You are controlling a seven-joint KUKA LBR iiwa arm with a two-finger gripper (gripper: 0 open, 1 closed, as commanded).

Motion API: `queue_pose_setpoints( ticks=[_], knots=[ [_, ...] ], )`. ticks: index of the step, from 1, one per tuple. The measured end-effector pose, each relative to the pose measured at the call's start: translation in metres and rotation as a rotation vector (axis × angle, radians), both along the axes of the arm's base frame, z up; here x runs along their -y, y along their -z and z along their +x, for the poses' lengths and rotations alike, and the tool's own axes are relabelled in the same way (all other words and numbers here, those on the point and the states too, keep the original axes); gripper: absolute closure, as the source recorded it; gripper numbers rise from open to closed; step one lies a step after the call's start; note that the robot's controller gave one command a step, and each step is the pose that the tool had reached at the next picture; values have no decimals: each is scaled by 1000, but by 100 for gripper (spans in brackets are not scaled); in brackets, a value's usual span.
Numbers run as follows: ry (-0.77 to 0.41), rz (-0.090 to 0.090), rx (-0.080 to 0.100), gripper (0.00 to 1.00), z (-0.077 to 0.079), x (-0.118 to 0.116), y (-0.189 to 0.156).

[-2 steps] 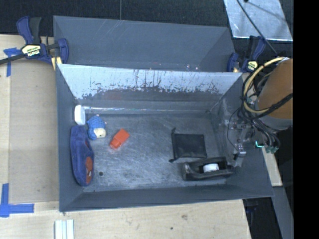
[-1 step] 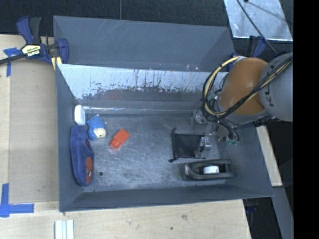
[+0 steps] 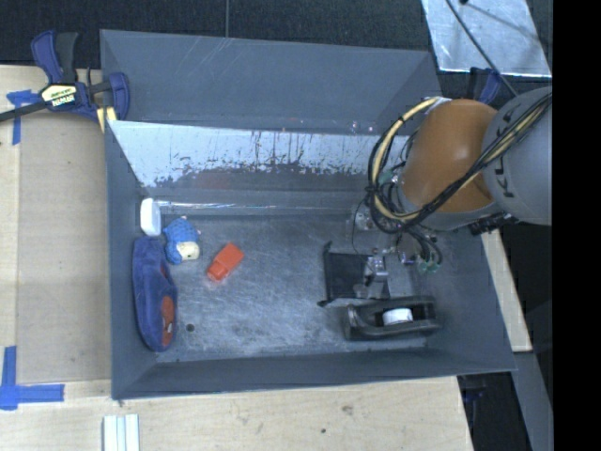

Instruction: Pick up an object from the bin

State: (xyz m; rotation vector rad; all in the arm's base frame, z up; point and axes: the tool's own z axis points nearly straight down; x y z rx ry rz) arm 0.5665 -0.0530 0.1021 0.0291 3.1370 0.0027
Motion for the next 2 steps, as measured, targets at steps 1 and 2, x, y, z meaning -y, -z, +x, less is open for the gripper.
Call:
queue_pose_setpoints(
  ticks=[1,2],
  knots=[
    [43,-1,-6,0,-10,-1,2],
    [163,-1,-11,0,-4,4,33]
  ],
)
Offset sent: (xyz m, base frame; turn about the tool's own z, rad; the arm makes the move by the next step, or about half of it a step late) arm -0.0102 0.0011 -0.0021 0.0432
